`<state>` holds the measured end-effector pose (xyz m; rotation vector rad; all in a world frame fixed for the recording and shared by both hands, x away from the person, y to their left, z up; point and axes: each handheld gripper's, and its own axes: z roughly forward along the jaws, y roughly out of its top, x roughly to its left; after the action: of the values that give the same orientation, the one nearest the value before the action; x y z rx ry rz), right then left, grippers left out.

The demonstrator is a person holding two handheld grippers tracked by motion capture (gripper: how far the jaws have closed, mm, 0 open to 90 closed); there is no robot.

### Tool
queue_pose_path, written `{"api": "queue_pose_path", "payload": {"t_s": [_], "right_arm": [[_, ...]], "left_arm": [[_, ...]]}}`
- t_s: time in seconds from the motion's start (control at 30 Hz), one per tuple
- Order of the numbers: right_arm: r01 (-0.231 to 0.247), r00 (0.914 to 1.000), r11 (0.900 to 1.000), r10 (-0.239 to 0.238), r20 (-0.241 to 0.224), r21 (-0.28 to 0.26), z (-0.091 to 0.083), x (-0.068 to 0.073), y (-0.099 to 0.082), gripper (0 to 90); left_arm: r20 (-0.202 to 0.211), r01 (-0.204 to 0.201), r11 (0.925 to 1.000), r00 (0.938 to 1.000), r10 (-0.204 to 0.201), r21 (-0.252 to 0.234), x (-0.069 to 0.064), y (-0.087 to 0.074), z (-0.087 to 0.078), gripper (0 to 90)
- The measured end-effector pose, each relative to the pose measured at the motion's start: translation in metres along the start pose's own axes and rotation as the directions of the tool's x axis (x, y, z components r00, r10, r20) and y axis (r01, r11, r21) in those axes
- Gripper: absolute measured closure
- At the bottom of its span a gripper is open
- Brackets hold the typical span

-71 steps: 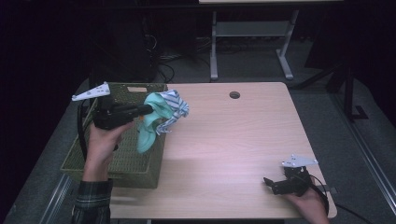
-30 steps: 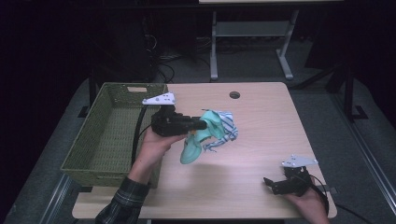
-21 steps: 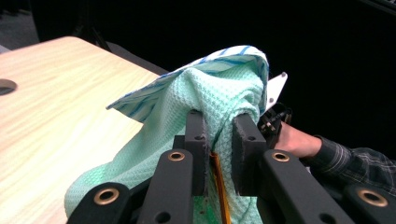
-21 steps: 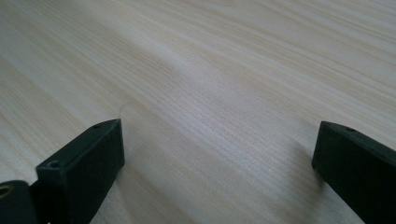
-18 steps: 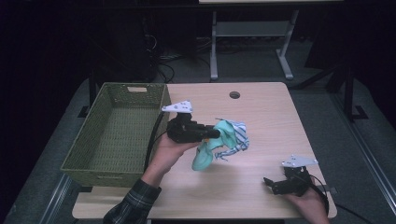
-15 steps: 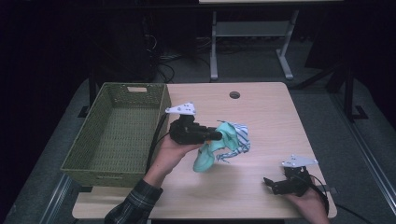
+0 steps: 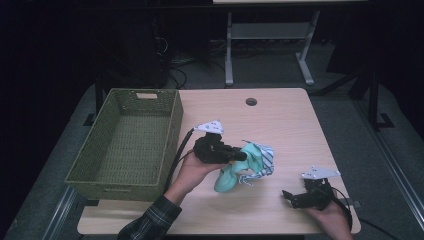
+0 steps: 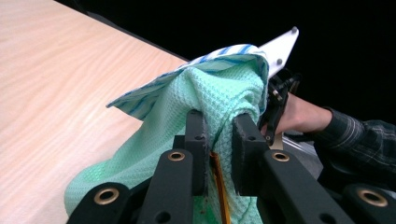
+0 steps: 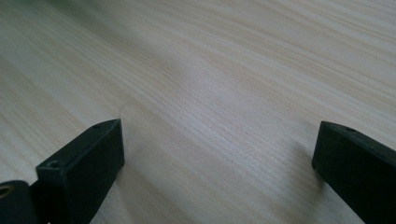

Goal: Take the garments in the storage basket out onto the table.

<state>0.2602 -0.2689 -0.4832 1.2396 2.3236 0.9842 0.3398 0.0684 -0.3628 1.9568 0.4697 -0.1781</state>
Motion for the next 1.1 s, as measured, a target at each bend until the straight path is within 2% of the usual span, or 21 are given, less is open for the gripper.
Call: {"api": "queue_pose_path", "payload": {"t_s": [0.17, 0.33, 0.5, 0.57, 0.83, 1.0, 1.1], "right_arm": [[0.001, 1.0, 1.0, -0.001, 0.001, 0.001, 0.0, 0.0, 0.0, 1.7], [0.001, 1.0, 1.0, -0.001, 0.0, 0.001, 0.0, 0.0, 0.0, 1.7], [0.001, 1.0, 1.0, -0.001, 0.0, 0.0, 0.0, 0.0, 0.0, 1.7], [0.002, 1.0, 1.0, -0.002, 0.0, 0.001, 0.0, 0.0, 0.0, 1.8], [0.001, 1.0, 1.0, -0.001, 0.0, 0.0, 0.0, 0.0, 0.0, 1.7], [0.0, 1.0, 1.0, 0.0, 0.0, 0.001, 0.0, 0.0, 0.0, 1.7], [0.0, 1.0, 1.0, 0.0, 0.0, 0.001, 0.0, 0.0, 0.0, 1.7]], "left_arm": [[0.036, 0.003, 0.9999, 0.9993, -0.003, 0.016, -0.002, -0.005, 0.012, 78.5], [0.043, 0.001, 0.9994, 0.9991, -0.003, 0.034, -0.001, -0.01, 0.019, 78.4], [0.045, 0.023, 0.9966, 0.9986, -0.027, 0.079, 0.006, -0.022, 0.033, 78.4], [0.046, 0.02, 0.9961, 0.9987, -0.024, 0.086, 0.008, -0.024, 0.035, 78.4], [0.027, 0.078, 0.9878, 0.9962, -0.083, 0.135, 0.029, -0.041, 0.047, 78.3], [-0.003, 0.093, 0.9834, 0.9956, -0.094, 0.156, 0.039, -0.048, 0.051, 78.2], [-0.019, 0.117, 0.9792, 0.9931, -0.116, 0.166, 0.045, -0.054, 0.054, 77.9]]}}
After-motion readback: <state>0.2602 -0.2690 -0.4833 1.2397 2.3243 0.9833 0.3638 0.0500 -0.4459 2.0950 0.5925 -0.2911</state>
